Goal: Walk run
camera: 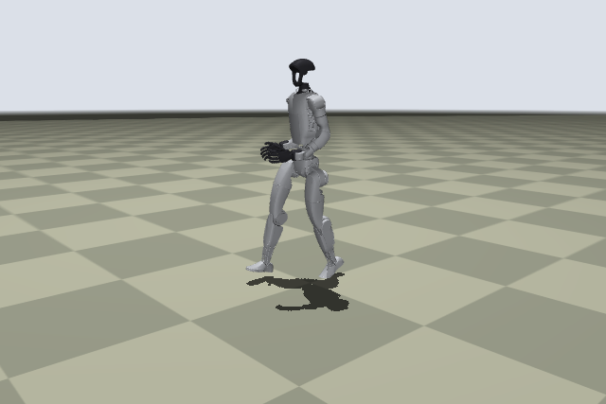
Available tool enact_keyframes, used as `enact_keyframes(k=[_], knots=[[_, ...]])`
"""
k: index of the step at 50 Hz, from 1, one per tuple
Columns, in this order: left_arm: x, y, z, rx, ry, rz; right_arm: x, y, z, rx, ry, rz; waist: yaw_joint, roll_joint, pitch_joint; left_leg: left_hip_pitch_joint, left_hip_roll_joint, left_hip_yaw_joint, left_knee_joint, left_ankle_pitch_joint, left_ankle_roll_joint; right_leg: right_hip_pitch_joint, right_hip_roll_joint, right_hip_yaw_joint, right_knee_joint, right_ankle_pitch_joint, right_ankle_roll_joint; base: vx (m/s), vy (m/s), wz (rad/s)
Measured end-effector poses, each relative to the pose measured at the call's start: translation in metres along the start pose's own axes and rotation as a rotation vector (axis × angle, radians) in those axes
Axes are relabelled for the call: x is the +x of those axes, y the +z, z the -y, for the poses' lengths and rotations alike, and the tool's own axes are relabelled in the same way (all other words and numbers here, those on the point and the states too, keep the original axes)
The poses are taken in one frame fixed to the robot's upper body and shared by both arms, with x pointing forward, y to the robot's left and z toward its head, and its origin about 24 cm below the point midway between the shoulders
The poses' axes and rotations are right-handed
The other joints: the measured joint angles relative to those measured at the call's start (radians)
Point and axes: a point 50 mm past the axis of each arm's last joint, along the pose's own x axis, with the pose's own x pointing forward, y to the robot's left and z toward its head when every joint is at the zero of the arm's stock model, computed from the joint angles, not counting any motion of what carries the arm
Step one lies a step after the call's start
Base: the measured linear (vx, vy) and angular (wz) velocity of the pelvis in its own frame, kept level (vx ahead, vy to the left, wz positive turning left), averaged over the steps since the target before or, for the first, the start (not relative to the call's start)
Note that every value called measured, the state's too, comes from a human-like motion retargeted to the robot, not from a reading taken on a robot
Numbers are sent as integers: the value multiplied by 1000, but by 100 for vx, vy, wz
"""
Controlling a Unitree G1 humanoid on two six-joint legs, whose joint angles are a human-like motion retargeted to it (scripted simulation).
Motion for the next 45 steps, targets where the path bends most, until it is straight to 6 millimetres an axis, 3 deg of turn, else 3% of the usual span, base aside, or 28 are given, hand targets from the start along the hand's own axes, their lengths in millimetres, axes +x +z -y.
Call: enact_keyframes(k=[3, 5, 7, 9, 10, 13, 16, 19, 22, 23, 25, 27, 28, 30, 32, 33, 35, 39, 43, 45], knots=[[-8, -3, -5, 19, -14, -30, 22, 15, -3, -7, -41, 85, -14, -23, 5, 40, -39, -68, 147, 206, -142, 12, -31, -109, 62, 120, -15, 135, -48, 61], [-18, -3, -14, 41, -10, -50, 37, 27, -14, 10, -49, 149, 8, -19, -3, -32, -72, -57, 389, 358, -258, 40, 18, -30, 189, 0, -81, 135, -57, 6], [-20, -8, -10, 38, -35, -65, 58, 42, -18, 93, -85, 239, 17, 46, 35, -177, 39, -33, 758, 355, -308, 62, 96, -64, 297, -94, -114, 126, -48, 69], [-22, -14, -3, -1, -7, -73, 82, 59, -15, 191, -52, 331, 22, -14, 29, -294, -14, 25, 858, 280, -252, 119, 7, -87, 297, -135, -117, 101, -28, 59], [-25, -17, 0, -16, 15, -80, 92, 67, -20, 247, -10, 365, 45, -40, 27, -349, 3, 108, 904, 186, -192, 153, 11, -79, 292, -156, -142, 115, -30, 6], [-39, -27, 6, -55, 59, -119, 107, 91, -23, 313, 62, 464, 129, -76, 40, -540, 20, 176, 931, -74, -88, 265, 15, -93, 230, -146, -171, 130, -26, 12], [-50, -32, 4, -48, 57, -163, 110, 105, -18, 276, 100, 527, 225, -135, 43, -676, 43, 287, 720, -203, 2, 376, 5, -140, 120, -15, -174, 129, -24, 9], [-54, -32, -3, -9, 45, -188, 106, 107, -18, 208, 127, 526, 326, -160, 35, -713, 55, 395, 355, -285, 66, 474, 38, -183, 43, 205, -114, 141, -18, -10], [-51, -30, -7, 23, 50, -189, 100, 95, -23, 154, 139, 454, 369, -170, 30, -685, 24, 409, 100, -289, 84, 549, 53, -238, 54, 478, 22, 142, -14, 32], [-48, -28, -8, 33, 62, -176, 98, 89, -25, 147, 141, 421, 366, -171, 34, -674, 23, 387, 80, -245, 117, 565, 67, -190, 93, 561, 86, 169, -34, 67], [-42, -20, -13, 58, 88, -138, 94, 78, -31, 145, 143, 362, 327, -205, 67, -626, 49, 395, 179, -311, 199, 525, 83, -182, 379, 619, 154, 178, -71, 140], [-37, -12, -14, 74, 91, -102, 78, 57, -32, 136, 125, 273, 224, -191, 79, -597, -33, 221, 364, -469, 199, 461, 136, -226, 680, 619, 149, 205, -14, 252], [-28, -7, -16, 78, 89, -64, 69, 44, -31, 143, 110, 220, 205, -155, 80, -604, -59, 97, 402, -494, 199, 424, 199, -197, 717, 619, 134, 153, 30, 168], [-7, 4, -21, 57, 71, 0, 54, 19, -33, 205, 79, 106, 178, -63, 78, -574, 68, 95, 481, -565, 199, 306, 227, -231, 815, 524, 76, 114, 22, 73], [11, 5, -8, 9, 12, 23, 31, -5, -26, 302, 57, -1, 248, -40, 52, -485, 104, 154, 446, -607, 199, 213, 181, -195, 837, 390, -36, 135, 5, -11], [18, 8, -4, 0, 0, 42, 18, -13, -20, 347, 52, -39, 261, -49, 49, -435, 82, 165, 398, -600, 199, 159, 144, -184, 829, 322, -94, 143, 0, 68], [26, 13, 0, -15, -8, 74, -6, -27, -7, 385, 21, -101, 193, -44, 48, -353, 5, 85, 295, -533, 199, 33, 41, -210, 800, 191, -137, 126, -3, 205], [27, 16, 7, -39, -33, 94, -30, -30, 16, 306, -85, -127, 37, -12, 28, -173, -34, -12, 103, -265, 116, -77, -22, -263, 436, 122, -104, 150, -24, 235], [20, 14, 4, -26, -40, 79, -18, -17, 19, 234, -166, -61, -47, 5, 26, -24, -19, -26, 25, 133, -19, -70, 2, -122, 108, 2, 27, 129, -39, 137], [16, 13, -2, -7, -26, 66, 2, -1, 14, 212, -177, 21, -34, 10, 21, 27, -33, -59, 33, 313, -136, -54, 6, -129, 67, -28, 20, 128, -40, 3]])
